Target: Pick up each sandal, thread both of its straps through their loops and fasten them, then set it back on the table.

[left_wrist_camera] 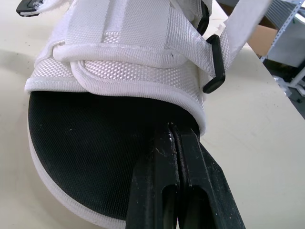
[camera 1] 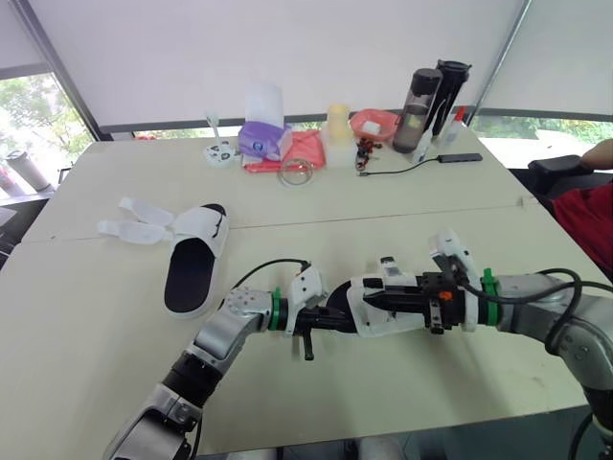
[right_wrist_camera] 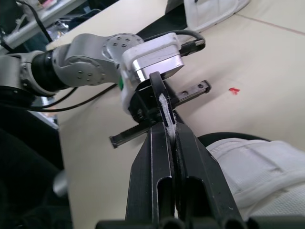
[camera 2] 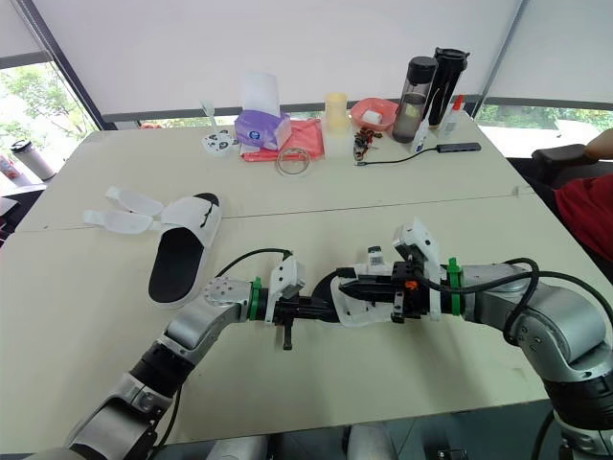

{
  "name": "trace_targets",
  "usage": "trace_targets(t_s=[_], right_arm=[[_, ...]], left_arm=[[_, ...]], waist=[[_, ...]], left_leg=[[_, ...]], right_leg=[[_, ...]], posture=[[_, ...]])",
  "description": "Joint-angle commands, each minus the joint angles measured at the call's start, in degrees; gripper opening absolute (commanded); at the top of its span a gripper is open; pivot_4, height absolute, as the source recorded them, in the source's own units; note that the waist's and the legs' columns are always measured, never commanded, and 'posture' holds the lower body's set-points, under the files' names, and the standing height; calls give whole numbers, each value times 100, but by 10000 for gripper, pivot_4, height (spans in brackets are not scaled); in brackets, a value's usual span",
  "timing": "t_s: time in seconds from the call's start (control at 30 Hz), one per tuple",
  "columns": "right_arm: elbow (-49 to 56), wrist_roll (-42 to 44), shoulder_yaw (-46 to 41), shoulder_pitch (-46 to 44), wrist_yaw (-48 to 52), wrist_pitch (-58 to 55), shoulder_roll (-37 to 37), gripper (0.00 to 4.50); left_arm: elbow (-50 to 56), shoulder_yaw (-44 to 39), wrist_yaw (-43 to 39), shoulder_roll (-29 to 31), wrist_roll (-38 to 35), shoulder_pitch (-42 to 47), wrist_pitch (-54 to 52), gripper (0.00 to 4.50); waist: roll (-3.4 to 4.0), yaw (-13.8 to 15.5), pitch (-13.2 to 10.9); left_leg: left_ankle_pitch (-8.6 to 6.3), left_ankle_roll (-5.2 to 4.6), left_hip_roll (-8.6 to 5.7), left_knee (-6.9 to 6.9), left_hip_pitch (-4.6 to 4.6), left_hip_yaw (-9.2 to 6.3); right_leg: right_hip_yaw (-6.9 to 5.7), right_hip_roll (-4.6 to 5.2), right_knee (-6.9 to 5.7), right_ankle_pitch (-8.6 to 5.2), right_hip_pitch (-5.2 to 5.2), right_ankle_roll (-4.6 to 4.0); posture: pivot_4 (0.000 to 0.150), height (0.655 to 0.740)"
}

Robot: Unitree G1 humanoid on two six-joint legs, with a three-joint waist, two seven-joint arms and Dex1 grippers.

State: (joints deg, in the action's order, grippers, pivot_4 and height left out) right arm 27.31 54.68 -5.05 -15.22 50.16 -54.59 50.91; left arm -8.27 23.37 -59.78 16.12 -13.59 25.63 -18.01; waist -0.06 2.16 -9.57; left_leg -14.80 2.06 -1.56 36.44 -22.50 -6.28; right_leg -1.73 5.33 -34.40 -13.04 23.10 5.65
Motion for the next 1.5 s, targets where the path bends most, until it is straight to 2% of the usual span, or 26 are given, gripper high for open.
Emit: trace_targets(t_s=[0.03, 0.3, 0.6, 0.77, 0.83, 0.9, 1.1, 1.5], right_arm=[[468, 590, -458, -140, 121, -92, 131, 211], [357, 392, -391, -168, -247, -54, -108, 211], [-321, -532, 63, -634, -854, 127, -746, 211], [-625, -1129, 299, -708, -916, 371, -854, 211], [-665, -1224, 340, -671, -834, 416, -849, 5986], [-643, -1220, 343, -619, -708, 431, -826, 13795], [-657, -1238, 340, -625, -608, 359, -857, 44648], [-1123, -1294, 512, -1029, -659, -80, -1115, 44648]], left_arm=[[-454, 210, 134, 166, 518, 15, -1, 0], [-619, 367, 146, 207, 692, 114, 123, 0], [-691, 393, 170, 172, 718, 146, 185, 0], [-661, 354, 210, 149, 685, 109, 135, 0], [-650, 336, 233, 141, 676, 95, 121, 0], [-635, 321, 252, 136, 665, 78, 105, 0], [-645, 288, 272, 112, 650, 63, 91, 0], [-720, 251, 268, 49, 644, 77, 103, 0]], waist=[[0, 5, -1], [-1, 3, -1], [1, -8, 1], [2, -8, 1], [3, -9, 2], [2, -5, 2], [2, -5, 2], [3, 1, 2]], left_leg=[[0, 0, 0, 0, 0, 0], [0, 0, -1, 0, 0, 1], [0, 0, 1, 10, 6, 2], [0, 0, 1, 16, 6, 2], [0, 0, 1, 16, 7, 2], [0, 0, 1, 17, 7, 2], [0, 0, 1, 17, 8, 1], [0, 0, 1, 29, 8, -1]], right_leg=[[0, 0, 0, 3, 0, -5], [0, 0, 0, -8, 0, 14], [0, 0, -5, -5, -3, 10], [0, 0, -12, -4, -4, 9], [0, 0, -15, -4, -4, 9], [0, 0, -16, -4, -4, 9], [0, 0, -16, -4, -5, 9], [-1, 0, -18, -4, -10, 9]], posture=[[1500, 7400], [1500, 7400], [1500, 7400], [1500, 7400], [1500, 7400], [1500, 7400], [1500, 7400], [1500, 7400]])
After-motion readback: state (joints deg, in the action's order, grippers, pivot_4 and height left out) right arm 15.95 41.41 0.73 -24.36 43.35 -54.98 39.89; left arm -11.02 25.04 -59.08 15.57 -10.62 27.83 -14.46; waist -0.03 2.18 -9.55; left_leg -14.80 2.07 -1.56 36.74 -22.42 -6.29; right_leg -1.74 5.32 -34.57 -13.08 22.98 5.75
